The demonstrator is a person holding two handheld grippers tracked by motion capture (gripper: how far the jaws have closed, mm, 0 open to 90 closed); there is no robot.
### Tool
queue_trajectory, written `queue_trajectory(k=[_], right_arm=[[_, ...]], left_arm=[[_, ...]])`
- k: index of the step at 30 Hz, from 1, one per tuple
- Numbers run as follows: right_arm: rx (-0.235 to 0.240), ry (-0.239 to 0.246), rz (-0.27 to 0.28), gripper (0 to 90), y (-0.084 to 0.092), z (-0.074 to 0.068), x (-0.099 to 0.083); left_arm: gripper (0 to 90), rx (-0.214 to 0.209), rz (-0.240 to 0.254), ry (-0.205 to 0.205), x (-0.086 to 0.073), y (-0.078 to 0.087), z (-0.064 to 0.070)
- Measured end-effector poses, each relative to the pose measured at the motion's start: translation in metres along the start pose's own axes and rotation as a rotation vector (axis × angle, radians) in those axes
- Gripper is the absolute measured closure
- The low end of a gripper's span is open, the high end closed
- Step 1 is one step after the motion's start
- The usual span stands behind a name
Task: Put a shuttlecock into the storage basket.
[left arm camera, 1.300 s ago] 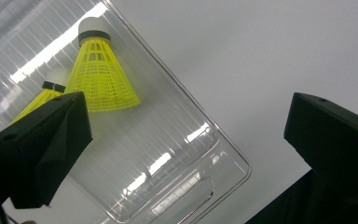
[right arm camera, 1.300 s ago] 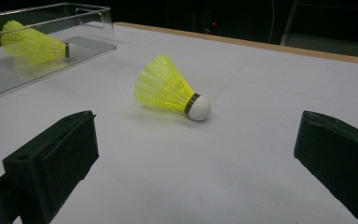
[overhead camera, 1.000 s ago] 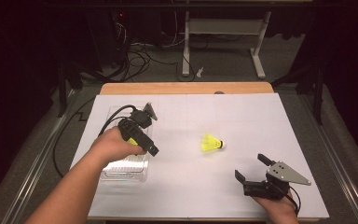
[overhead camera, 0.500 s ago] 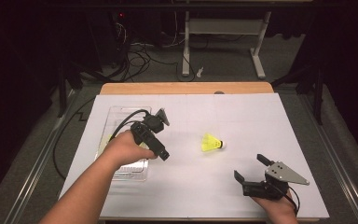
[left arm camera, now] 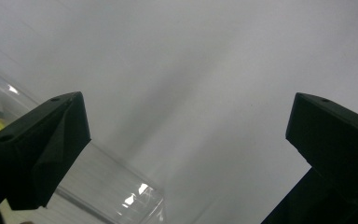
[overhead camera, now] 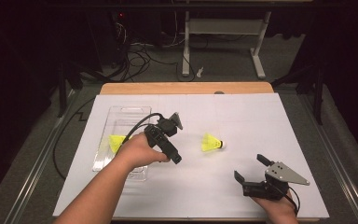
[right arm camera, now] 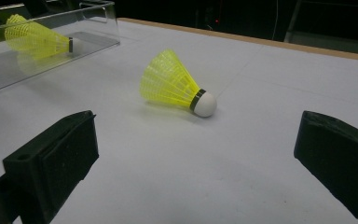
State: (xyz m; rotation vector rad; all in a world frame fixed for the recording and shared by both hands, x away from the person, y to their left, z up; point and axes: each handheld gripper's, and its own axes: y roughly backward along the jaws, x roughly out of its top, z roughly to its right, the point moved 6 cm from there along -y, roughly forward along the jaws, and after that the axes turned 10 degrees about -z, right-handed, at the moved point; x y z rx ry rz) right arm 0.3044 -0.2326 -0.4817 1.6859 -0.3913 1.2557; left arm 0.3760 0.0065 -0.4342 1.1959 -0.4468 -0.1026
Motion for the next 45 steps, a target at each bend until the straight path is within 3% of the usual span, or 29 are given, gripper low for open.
queue_trajectory(k=[28,45], right_arm=[[0.003,0.002,0.006,0.2,0.002,0.0,0.0],[0.006,-0.003,0.007,0.2,0.002,0.001,0.0]], left_arm=[[0.6,-0.081,0.024,-0.05,0.016,-0.014,0.047],[0.7,-0.088,0.019,-0.05,0.032,-0.032,0.05]])
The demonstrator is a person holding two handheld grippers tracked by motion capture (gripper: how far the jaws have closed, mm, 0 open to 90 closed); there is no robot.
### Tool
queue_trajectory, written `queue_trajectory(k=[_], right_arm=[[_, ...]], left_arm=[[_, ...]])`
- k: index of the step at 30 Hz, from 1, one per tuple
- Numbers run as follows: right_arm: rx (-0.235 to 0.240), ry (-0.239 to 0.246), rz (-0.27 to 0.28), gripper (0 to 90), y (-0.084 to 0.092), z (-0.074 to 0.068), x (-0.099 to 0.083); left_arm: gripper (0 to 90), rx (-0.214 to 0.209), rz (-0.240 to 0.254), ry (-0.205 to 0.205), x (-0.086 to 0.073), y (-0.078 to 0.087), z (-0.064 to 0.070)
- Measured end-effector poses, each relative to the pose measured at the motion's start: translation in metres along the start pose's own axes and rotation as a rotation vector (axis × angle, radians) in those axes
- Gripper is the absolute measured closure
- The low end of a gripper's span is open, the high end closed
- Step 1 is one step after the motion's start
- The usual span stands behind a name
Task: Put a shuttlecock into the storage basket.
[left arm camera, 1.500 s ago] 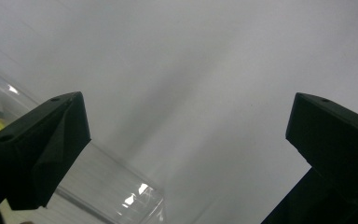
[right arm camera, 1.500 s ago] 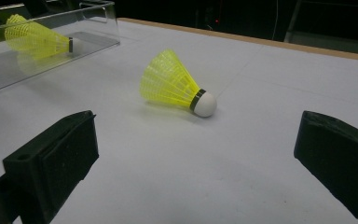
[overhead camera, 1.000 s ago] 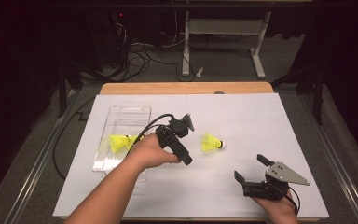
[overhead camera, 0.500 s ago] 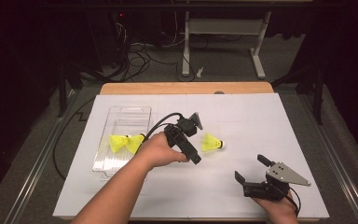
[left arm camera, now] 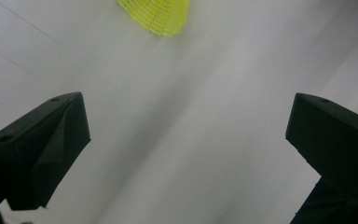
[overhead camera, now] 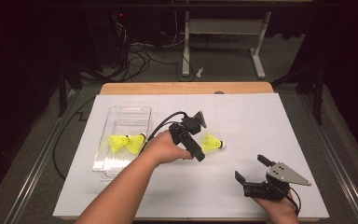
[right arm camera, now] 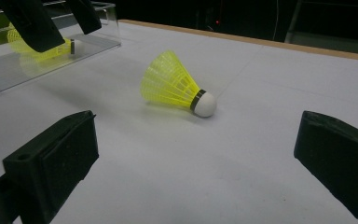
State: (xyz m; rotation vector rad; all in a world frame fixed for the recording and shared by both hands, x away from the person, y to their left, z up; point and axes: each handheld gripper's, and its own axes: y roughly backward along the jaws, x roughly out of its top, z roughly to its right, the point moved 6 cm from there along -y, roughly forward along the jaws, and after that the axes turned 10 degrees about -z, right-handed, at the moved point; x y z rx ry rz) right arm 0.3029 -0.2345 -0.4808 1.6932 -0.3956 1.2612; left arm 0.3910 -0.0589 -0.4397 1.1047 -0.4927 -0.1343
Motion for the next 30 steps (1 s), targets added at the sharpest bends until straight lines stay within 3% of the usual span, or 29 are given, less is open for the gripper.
queue_trajectory(k=[8,14,18,25,30], right_arm=[[0.003,-0.004,0.004,0.2,0.001,0.001,0.0],[0.004,-0.007,0.006,0.2,0.001,0.001,0.0],[0.003,-0.011,0.006,0.2,0.002,0.001,-0.001],[0.003,-0.012,0.002,0.2,0.001,0.001,-0.001],[0.001,-0.012,0.003,0.2,0.001,0.002,-0.001]], left_arm=[[1.1,-0.005,0.001,0.007,0.011,-0.01,0.006],[4.5,-0.018,0.03,0.014,0.021,-0.015,0.003],[12.9,-0.009,0.076,0.02,0.027,-0.021,-0.001],[23.9,-0.036,0.04,0.009,0.025,-0.036,0.001],[33.0,-0.053,0.049,-0.005,0.027,-0.042,0.005]])
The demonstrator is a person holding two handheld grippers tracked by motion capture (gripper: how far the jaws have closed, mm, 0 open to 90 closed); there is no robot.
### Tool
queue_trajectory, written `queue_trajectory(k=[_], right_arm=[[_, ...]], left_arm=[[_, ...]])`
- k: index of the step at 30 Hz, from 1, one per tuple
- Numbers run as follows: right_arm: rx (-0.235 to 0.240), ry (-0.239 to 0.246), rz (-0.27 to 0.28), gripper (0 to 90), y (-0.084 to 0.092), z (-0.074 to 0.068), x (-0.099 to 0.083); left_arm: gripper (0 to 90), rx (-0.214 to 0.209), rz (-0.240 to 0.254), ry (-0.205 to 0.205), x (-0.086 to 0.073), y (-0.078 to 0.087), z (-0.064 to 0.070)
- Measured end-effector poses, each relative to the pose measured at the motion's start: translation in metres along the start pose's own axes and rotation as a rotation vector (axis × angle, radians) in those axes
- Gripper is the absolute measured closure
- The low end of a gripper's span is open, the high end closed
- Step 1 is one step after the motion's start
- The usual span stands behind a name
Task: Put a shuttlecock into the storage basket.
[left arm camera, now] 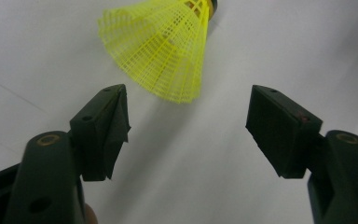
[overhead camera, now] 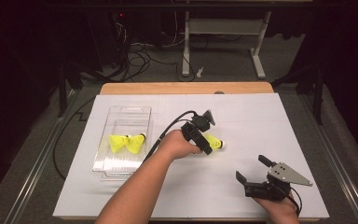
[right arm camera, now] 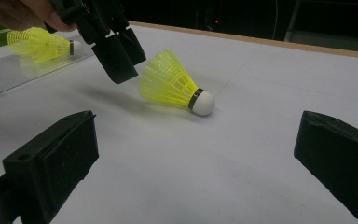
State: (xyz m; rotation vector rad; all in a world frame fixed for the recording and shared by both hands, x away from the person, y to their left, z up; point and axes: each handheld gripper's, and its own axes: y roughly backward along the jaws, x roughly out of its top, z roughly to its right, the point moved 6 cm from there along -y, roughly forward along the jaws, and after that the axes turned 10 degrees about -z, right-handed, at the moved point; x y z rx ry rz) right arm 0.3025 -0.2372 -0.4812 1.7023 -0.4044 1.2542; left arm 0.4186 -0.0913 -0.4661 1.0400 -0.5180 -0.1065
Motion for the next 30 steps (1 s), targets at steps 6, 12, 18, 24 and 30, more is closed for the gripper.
queue_trajectory(k=[6,12,18,24,30], right_arm=[[0.001,0.002,0.002,0.2,0.001,0.0,0.0],[-0.001,0.0,0.002,0.2,0.001,0.001,0.0],[-0.002,0.002,0.001,0.2,0.001,0.001,0.0],[-0.003,0.0,0.0,0.2,0.001,0.001,-0.001],[-0.005,0.0,0.0,0.2,0.002,0.001,-0.001]], left_arm=[[47.7,-0.013,0.024,0.009,0.005,-0.004,0.001],[58.6,-0.02,0.023,0.012,0.005,-0.009,0.001],[70.2,-0.029,0.01,0.011,0.004,-0.014,0.0],[79.0,-0.048,-0.014,-0.007,0.0,-0.019,0.003],[89.3,-0.062,-0.01,-0.024,-0.002,-0.019,0.005]])
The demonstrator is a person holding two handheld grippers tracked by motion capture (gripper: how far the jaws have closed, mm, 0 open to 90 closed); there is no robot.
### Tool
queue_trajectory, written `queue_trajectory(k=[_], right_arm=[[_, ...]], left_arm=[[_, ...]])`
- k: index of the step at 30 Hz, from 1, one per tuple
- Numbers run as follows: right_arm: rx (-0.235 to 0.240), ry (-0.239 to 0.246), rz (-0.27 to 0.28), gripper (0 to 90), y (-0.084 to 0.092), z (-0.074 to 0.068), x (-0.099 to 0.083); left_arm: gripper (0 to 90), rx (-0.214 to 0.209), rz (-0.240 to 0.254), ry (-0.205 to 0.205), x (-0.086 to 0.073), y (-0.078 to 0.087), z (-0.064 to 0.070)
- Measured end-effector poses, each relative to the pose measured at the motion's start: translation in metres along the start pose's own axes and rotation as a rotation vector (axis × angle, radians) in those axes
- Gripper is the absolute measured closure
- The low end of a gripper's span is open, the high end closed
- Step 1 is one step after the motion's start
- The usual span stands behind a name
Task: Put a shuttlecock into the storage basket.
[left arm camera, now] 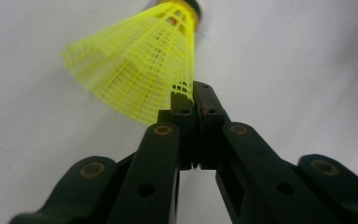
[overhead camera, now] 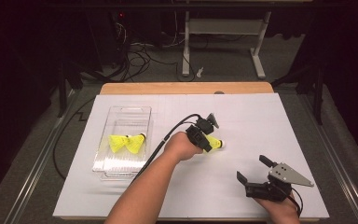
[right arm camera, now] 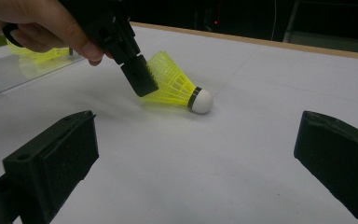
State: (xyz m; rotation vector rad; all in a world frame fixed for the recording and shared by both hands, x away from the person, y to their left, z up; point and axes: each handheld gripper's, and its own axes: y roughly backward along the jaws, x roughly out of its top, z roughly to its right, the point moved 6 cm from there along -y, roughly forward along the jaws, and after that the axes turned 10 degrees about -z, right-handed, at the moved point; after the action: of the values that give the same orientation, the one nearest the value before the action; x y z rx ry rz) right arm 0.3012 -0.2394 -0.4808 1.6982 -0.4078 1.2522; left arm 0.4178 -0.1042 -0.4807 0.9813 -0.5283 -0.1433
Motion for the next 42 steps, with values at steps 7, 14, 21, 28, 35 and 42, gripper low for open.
queue_trajectory(k=[7,14,21,28,35,42], right_arm=[[-0.001,0.001,-0.001,0.2,0.001,0.0,0.0],[-0.003,0.001,0.0,0.2,0.001,-0.001,0.0],[-0.007,0.006,-0.002,0.2,0.001,-0.001,0.0],[-0.007,0.011,-0.006,0.2,0.0,-0.002,0.0],[-0.012,0.017,-0.008,0.2,-0.001,-0.002,0.0],[-0.011,0.016,-0.013,0.2,-0.002,-0.002,0.0]], left_arm=[[89.5,0.009,0.008,-0.043,-0.005,0.01,0.005],[89.5,0.012,0.003,-0.05,-0.01,0.021,0.004],[89.5,0.014,0.012,-0.046,-0.017,0.032,-0.002],[89.5,0.017,0.003,-0.03,-0.028,0.042,-0.011],[89.5,0.024,0.001,-0.031,-0.036,0.054,-0.02],[89.5,0.014,-0.006,-0.025,-0.044,0.065,-0.025]])
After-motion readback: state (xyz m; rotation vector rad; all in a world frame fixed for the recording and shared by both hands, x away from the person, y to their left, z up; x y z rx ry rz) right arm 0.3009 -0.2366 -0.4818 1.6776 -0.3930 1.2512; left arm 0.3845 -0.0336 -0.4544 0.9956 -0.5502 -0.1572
